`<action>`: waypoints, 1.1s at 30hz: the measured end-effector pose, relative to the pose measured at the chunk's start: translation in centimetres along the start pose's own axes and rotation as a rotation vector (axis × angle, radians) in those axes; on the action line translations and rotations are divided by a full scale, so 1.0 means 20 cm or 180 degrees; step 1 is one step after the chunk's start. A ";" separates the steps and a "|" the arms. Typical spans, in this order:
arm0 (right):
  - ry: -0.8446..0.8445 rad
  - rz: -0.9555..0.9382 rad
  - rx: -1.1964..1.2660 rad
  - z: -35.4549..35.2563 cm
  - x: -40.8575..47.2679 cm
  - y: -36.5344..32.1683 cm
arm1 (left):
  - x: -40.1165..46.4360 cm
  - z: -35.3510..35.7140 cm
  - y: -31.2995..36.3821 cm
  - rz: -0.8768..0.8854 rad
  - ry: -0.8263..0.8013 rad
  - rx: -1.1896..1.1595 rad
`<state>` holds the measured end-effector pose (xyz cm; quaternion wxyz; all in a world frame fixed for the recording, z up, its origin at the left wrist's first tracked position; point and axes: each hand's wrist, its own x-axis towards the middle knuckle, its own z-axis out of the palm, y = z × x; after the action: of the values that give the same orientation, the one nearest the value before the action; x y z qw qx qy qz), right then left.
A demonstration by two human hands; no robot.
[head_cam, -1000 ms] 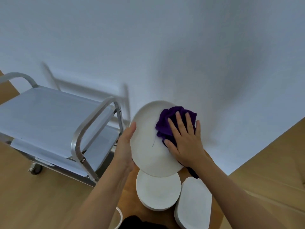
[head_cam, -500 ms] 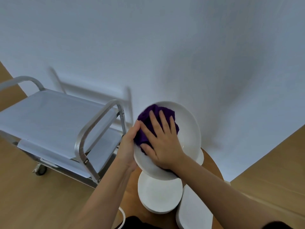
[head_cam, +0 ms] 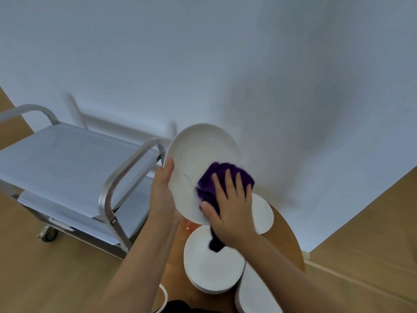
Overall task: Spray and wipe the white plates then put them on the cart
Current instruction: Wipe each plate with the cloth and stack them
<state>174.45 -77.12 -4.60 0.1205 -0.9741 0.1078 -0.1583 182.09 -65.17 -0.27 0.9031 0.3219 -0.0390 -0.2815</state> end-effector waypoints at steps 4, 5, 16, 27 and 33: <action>-0.0233 -0.0156 0.0694 0.00 -0.08 -0.17 | 0.01 -0.01 -0.07 -0.0286 0.0615 -0.0040; -0.0294 -0.0305 0.0829 -0.01 -0.07 -0.18 | 0.01 -0.02 -0.08 -0.0306 0.0697 0.0063; -0.0372 -0.1373 -0.0541 -0.10 -0.11 0.22 | 0.07 -0.11 0.08 -0.0521 -0.0234 0.0441; -0.0440 -0.0793 0.0164 -0.06 0.00 0.06 | 0.04 -0.03 -0.09 -0.1065 -0.0052 0.0610; -0.0958 -0.1429 0.0270 -0.06 -0.10 0.00 | 0.08 -0.09 -0.02 -0.0990 0.0511 0.0564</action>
<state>172.18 -76.86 -4.13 0.1378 -0.9802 -0.1367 -0.0390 183.72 -65.31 -2.19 0.8171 0.4237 0.0587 -0.3866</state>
